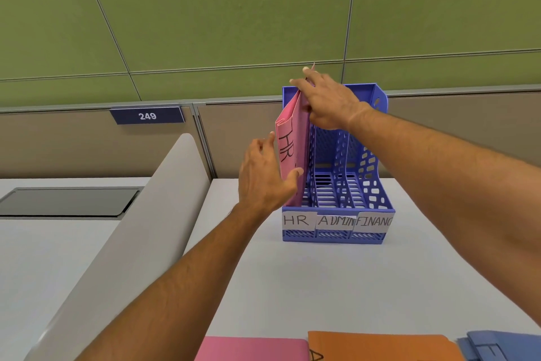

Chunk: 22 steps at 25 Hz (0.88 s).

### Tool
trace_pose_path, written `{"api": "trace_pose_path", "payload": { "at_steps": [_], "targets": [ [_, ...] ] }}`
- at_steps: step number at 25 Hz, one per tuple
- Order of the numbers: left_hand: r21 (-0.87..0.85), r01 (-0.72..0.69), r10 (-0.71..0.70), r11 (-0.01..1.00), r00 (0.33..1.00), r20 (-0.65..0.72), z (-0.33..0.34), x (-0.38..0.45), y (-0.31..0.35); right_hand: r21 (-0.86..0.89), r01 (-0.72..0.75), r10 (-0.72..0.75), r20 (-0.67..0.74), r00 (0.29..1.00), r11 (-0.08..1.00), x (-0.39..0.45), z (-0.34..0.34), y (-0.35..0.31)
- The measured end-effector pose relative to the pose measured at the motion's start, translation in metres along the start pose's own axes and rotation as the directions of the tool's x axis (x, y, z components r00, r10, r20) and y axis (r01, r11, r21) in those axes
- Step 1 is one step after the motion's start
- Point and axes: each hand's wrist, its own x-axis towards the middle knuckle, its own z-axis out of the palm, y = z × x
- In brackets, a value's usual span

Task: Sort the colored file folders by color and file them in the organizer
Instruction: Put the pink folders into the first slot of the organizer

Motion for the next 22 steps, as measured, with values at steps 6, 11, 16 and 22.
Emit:
{"api": "trace_pose_path", "payload": {
  "at_steps": [6,11,16,22],
  "targets": [
    [-0.123,0.025,-0.02,0.992,0.999,0.041,-0.005,-0.001,0.0,-0.024,-0.057,0.057,0.016,0.998,0.998,0.0,-0.003,-0.005],
    [-0.193,0.015,-0.032,0.981,0.996,-0.088,-0.016,0.011,0.013,-0.021,-0.023,0.02,-0.127,0.992,1.0,0.007,-0.011,-0.005],
    [-0.132,0.027,-0.033,0.991,0.998,-0.048,-0.006,0.016,0.014,-0.044,-0.046,0.046,-0.011,0.999,0.998,0.006,-0.003,-0.001],
    [0.068,0.023,-0.025,0.997,0.999,0.027,-0.003,0.009,0.005,-0.037,-0.097,0.097,-0.012,0.995,0.995,-0.007,0.006,-0.003]
  ]
}}
